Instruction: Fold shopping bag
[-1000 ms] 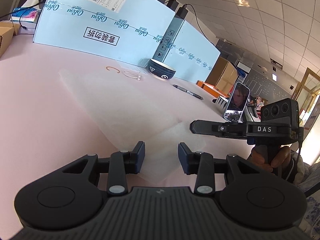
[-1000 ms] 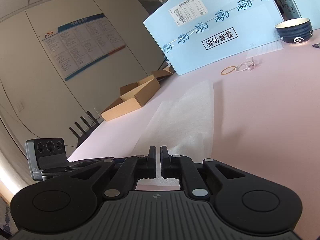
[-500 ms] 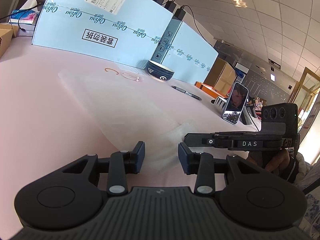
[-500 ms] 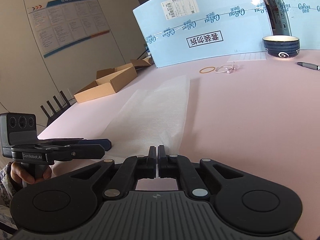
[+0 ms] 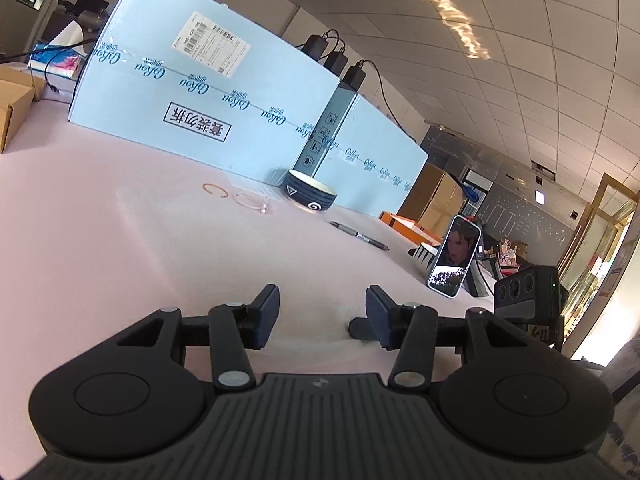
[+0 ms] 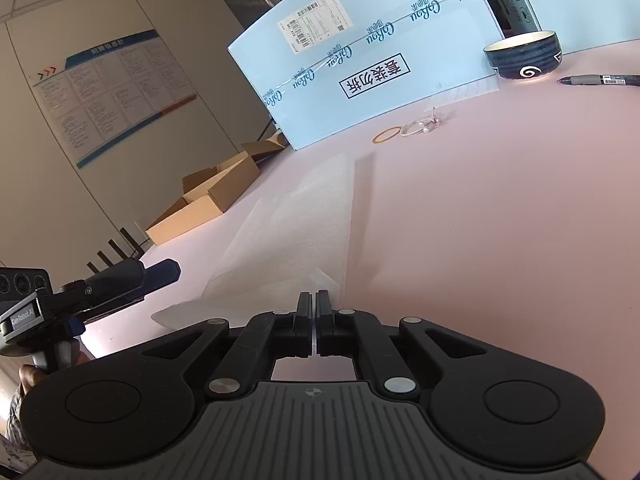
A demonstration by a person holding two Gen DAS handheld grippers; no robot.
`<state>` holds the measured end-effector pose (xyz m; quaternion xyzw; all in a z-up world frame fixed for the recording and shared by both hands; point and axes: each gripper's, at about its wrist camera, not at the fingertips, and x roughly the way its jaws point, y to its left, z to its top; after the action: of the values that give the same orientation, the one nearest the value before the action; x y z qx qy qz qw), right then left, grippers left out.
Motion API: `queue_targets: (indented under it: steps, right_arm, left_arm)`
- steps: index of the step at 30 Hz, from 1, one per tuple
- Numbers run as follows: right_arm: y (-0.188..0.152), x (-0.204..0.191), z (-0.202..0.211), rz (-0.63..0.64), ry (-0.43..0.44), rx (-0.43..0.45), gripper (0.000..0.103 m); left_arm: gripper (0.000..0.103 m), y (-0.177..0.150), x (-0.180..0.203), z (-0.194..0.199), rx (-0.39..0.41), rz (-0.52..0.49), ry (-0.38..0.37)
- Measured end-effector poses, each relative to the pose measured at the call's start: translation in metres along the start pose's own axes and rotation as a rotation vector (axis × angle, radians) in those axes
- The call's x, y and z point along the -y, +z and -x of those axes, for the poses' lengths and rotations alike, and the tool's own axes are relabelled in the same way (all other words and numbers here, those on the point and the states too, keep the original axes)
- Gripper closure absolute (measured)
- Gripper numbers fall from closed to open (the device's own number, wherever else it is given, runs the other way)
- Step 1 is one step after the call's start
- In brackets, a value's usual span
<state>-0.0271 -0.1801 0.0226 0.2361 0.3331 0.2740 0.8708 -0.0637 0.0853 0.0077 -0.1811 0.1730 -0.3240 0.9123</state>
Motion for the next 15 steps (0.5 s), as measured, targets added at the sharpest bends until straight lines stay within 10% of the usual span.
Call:
queue_targets:
  steps: [6,15]
  right_arm:
    - [-0.002,-0.002,0.002,0.004,0.004,0.014,0.098]
    - [0.003,-0.006,0.002,0.040,0.024,0.009,0.084]
  left_arm:
    - [0.084,-0.018,0.009,-0.025,-0.059,0.028,0.002]
    - [0.086,-0.030,-0.004,-0.019,-0.122,0.074,0.158]
